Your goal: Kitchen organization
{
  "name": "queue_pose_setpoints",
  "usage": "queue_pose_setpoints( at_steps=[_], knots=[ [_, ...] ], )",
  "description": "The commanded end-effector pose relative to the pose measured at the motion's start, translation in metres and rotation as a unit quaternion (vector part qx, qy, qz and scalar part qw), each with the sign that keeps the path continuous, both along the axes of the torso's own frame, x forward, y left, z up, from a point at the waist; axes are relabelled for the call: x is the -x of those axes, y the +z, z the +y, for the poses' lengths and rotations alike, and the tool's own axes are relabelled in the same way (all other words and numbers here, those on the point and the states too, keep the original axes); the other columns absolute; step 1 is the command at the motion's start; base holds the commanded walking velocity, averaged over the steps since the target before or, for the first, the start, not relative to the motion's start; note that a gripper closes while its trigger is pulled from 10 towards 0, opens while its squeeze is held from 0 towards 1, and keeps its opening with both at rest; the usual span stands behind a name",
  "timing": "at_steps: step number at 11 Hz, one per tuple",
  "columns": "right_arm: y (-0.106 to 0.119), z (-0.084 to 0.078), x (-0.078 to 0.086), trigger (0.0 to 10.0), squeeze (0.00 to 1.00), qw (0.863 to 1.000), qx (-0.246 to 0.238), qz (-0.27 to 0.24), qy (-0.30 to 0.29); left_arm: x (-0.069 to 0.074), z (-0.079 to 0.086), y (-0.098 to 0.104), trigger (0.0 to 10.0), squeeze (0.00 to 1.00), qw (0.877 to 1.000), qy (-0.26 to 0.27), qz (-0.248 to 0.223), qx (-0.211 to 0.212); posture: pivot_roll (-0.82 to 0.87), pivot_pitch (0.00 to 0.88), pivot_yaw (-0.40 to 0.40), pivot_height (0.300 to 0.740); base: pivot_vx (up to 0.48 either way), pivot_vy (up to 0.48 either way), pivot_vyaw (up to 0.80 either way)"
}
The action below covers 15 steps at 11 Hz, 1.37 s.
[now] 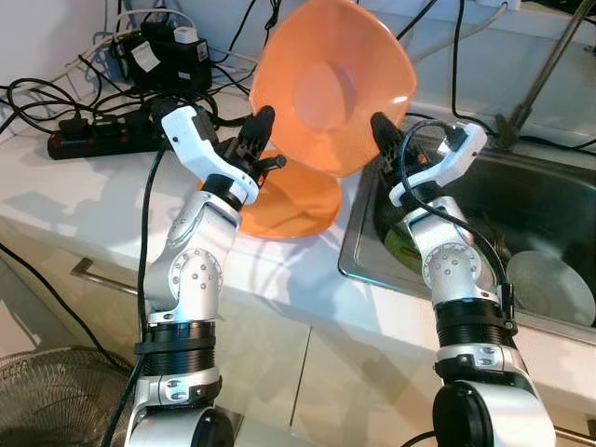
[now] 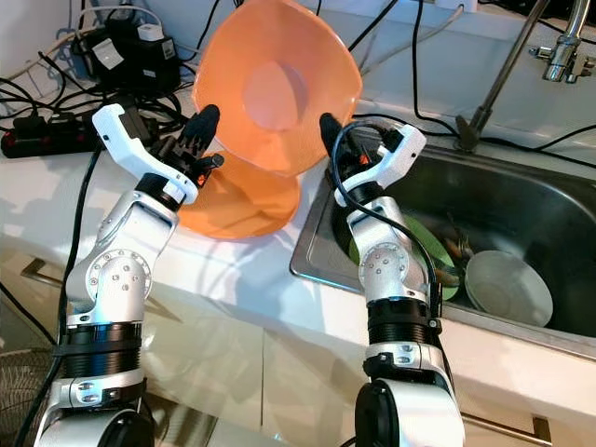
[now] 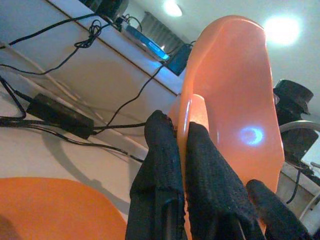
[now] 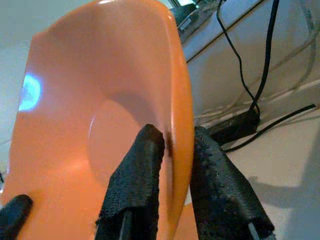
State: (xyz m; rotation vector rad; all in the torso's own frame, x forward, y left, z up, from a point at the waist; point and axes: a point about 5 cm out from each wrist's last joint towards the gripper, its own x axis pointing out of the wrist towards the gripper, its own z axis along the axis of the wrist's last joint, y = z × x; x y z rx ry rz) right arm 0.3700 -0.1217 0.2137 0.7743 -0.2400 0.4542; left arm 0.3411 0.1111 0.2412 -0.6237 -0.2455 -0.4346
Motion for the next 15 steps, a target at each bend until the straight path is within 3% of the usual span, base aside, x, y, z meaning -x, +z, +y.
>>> queue_pose_setpoints(
  at_steps=[1, 6, 7, 10, 11, 12, 13, 15],
  knots=[
    [0.009, -0.002, 0.0, 0.0, 0.0, 1.0, -0.011, -0.009, -0.001, 0.002, -0.005, 0.006, 10.0, 0.0, 1.0, -0.012, -0.018, -0.006, 0.22, 0.0, -0.05, 0.74, 0.0, 0.0, 0.0],
    [0.008, 0.003, 0.001, 0.0, 0.0, 1.0, -0.008, -0.005, 0.019, 0.003, -0.006, 0.008, 10.0, 0.0, 0.999, -0.009, -0.03, -0.034, 0.22, 0.001, -0.053, 0.74, 0.0, 0.0, 0.0],
    [0.008, 0.004, 0.001, 0.0, 0.0, 1.0, -0.008, -0.002, 0.023, 0.005, -0.009, 0.009, 10.0, 1.0, 0.998, -0.017, -0.04, -0.04, 0.22, 0.001, -0.053, 0.74, 0.0, 0.0, 0.0],
    [0.011, 0.004, 0.001, 0.0, 0.0, 1.0, -0.022, -0.004, 0.014, 0.005, -0.012, 0.006, 10.0, 1.0, 0.997, -0.022, -0.041, -0.062, 0.22, 0.001, -0.054, 0.74, 0.0, 0.0, 0.0],
    [0.017, -0.008, -0.003, 0.0, 0.0, 0.997, -0.072, 0.003, -0.018, 0.006, -0.012, 0.005, 10.0, 1.0, 0.997, -0.018, -0.04, -0.066, 0.22, 0.003, -0.055, 0.74, 0.0, 0.0, 0.0],
    [0.019, -0.013, -0.004, 0.0, 0.0, 0.996, -0.08, 0.002, -0.031, 0.006, -0.012, 0.004, 10.0, 1.0, 0.997, -0.017, -0.039, -0.071, 0.22, 0.003, -0.055, 0.74, 0.0, 0.0, 0.0],
    [0.023, -0.027, -0.007, 0.0, 0.0, 0.993, -0.097, 0.003, -0.067, 0.007, -0.014, 0.001, 10.0, 0.0, 0.995, -0.018, -0.037, -0.089, 0.22, 0.001, -0.054, 0.74, 0.0, 0.0, 0.0],
    [0.025, -0.045, -0.01, 0.0, 0.0, 0.987, -0.116, 0.005, -0.11, 0.007, -0.018, -0.002, 10.0, 0.0, 0.993, -0.026, -0.035, -0.106, 0.22, 0.0, -0.053, 0.74, 0.0, 0.0, 0.0]
  ],
)
